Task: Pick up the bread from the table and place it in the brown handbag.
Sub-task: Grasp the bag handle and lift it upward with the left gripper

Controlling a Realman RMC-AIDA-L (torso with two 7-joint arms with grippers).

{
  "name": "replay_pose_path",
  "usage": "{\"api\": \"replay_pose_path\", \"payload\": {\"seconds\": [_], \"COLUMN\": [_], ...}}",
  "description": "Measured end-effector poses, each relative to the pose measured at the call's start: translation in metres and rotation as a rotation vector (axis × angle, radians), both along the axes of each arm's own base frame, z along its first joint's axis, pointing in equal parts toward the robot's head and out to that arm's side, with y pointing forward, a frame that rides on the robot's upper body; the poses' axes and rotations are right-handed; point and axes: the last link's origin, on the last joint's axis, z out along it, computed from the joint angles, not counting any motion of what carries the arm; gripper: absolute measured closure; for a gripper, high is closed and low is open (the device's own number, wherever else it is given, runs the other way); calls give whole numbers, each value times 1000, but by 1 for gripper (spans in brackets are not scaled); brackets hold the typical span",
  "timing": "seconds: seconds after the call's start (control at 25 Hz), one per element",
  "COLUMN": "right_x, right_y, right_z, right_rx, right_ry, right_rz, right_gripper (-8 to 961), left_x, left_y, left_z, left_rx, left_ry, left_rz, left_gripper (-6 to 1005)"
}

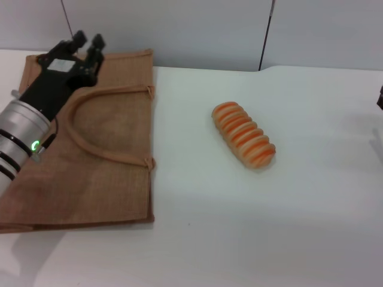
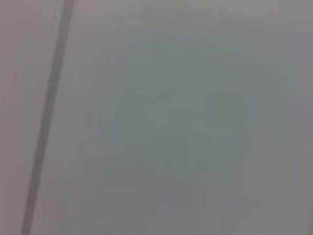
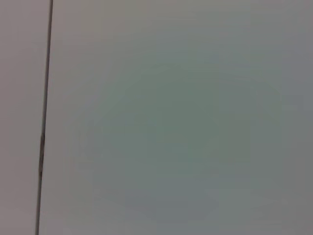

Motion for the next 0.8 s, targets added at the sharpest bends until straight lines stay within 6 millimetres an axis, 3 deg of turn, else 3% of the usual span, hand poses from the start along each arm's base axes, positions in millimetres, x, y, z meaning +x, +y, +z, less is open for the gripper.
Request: {"api": "replay_pose_path", "payload": {"seconds": [0.16, 0.4, 0.8], "right_x": [1, 2, 6], "right_y": [1, 1, -1], "right_z": [-1, -1, -1], "right_rx": [-10, -13, -19], "right_ry": [-2, -4, -11], "right_rz": [-10, -12, -26], "right_gripper": [92, 92, 92], "left_x": [4, -15, -26], "left_y": [7, 18, 25], "left_z": [-6, -16, -16], "left_rx": [-59, -117, 43], "left_ry": [74, 169, 270], "left_rz": [-30, 118, 293], "left_gripper": [627, 628, 628]}}
